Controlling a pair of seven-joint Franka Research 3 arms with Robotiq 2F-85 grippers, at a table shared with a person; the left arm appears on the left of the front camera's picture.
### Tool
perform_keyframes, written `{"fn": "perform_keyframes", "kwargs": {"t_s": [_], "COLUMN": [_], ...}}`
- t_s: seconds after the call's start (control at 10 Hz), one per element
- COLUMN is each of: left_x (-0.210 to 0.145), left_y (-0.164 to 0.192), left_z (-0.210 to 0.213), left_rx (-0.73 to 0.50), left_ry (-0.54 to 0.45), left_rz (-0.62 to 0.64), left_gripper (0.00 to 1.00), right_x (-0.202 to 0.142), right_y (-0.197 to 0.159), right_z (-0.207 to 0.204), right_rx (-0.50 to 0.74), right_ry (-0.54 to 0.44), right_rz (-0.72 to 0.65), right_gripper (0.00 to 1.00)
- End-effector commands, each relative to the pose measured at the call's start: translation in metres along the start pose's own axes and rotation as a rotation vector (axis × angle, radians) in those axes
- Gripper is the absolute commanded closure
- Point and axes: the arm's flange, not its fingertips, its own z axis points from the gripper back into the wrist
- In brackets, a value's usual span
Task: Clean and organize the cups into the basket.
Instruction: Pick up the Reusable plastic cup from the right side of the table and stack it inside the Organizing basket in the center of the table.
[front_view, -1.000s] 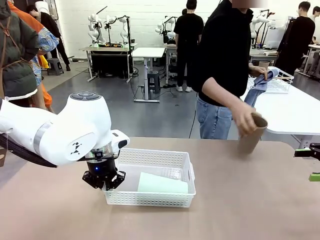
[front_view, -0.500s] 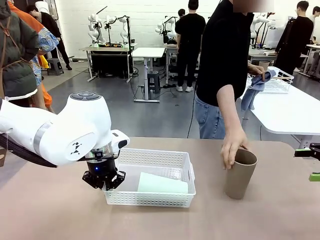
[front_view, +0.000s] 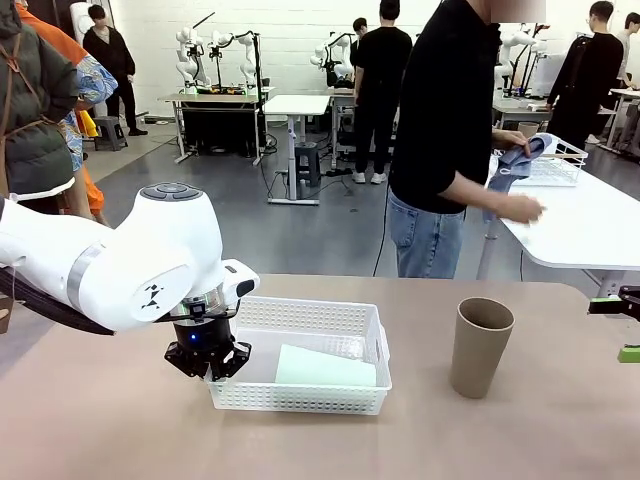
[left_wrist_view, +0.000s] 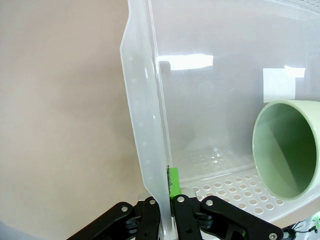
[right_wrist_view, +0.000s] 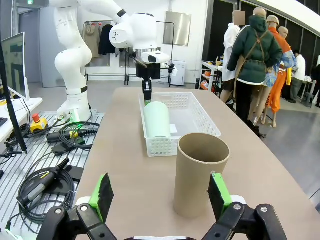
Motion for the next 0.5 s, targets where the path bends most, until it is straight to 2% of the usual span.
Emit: {"fn": "perform_keyframes", "kwargs": {"t_s": [0.0, 0.2, 0.3, 0.4], "left_x": [-0.001, -0.001, -0.001, -0.001], "left_y": [-0.001, -0.001, -0.001, -0.001], "left_z": [-0.001, -0.001, -0.001, -0.001], "left_rx": [0.007, 0.007, 0.007, 0.007], "left_ry": [-0.013, -0.013, -0.013, -0.013], "left_rz": [-0.008, -0.008, -0.008, -0.008], "left_gripper": [1.00, 1.00, 1.00, 1.00], "right_x": [0.002, 0.000, -0.016, -0.031], "right_y": [0.001, 0.000, -0.007, -0.020], "right_z": [0.001, 0.000, -0.018, -0.037], "right_rx": [-0.002, 0.000, 0.024, 0.057], "right_ry": [-0.004, 0.000, 0.073, 0.103], "right_rz": [0.007, 0.000, 0.003, -0.023], "right_gripper": [0.00, 0.00, 0.00, 0.00]}}
